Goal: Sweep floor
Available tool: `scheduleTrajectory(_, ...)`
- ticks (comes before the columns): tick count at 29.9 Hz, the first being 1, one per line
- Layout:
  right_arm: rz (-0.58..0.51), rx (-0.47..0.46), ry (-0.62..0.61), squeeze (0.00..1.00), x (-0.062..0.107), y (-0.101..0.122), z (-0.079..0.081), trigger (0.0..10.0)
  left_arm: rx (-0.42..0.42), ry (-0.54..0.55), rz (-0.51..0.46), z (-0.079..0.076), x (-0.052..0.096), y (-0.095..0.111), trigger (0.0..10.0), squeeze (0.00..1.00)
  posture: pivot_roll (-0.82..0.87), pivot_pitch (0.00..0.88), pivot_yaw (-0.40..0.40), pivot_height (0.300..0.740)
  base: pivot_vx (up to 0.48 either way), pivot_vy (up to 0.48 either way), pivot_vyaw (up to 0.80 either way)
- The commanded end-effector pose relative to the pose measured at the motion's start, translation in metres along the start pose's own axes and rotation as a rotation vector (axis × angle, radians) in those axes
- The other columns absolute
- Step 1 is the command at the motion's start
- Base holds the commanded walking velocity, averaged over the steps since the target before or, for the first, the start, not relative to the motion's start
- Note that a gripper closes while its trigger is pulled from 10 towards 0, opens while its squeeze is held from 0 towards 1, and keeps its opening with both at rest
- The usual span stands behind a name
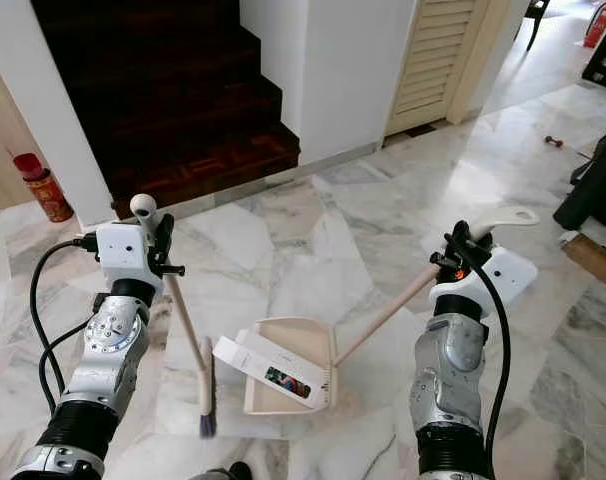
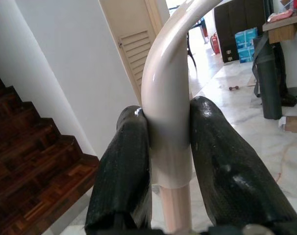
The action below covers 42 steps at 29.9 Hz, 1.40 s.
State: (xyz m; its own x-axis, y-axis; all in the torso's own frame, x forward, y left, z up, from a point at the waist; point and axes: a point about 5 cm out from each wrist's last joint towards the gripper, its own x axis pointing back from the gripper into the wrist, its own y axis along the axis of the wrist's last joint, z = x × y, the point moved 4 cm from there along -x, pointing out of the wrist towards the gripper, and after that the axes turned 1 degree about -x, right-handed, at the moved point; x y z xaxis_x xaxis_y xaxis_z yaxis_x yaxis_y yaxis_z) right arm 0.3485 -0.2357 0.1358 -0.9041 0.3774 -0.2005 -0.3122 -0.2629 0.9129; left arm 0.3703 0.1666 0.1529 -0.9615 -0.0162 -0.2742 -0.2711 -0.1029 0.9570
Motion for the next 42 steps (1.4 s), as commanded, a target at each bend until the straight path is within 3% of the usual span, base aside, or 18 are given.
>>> scheduleTrajectory(1, -0.051, -0.025, 0.010, 0.00, -0.0039, 0.0143, 0.0030, 10.0, 0.010, -0.004, -0.050, -0.0003, -0.0030, 0.0132, 10.0, 0.00, 0.09, 0.023, -0.030, 0.740, 0.000, 0.000, 0.00)
scheduleTrajectory(15, -0.042, -0.015, 0.022, 0.00, -0.0053, 0.0134, 0.0055, 10.0, 0.007, 0.007, -0.045, 0.0022, -0.0032, 0.0129, 10.0, 0.00, 0.08, 0.050, -0.037, 0.740, 0.000, 0.038, 0.00)
scheduleTrajectory(42, -0.027, -0.001, 0.047, 0.00, -0.0025, 0.0104, 0.0117, 10.0, 0.005, 0.009, -0.041, 0.0032, -0.0027, 0.0137, 10.0, 0.00, 0.08, 0.059, -0.037, 0.740, 0.000, 0.311, 0.00)
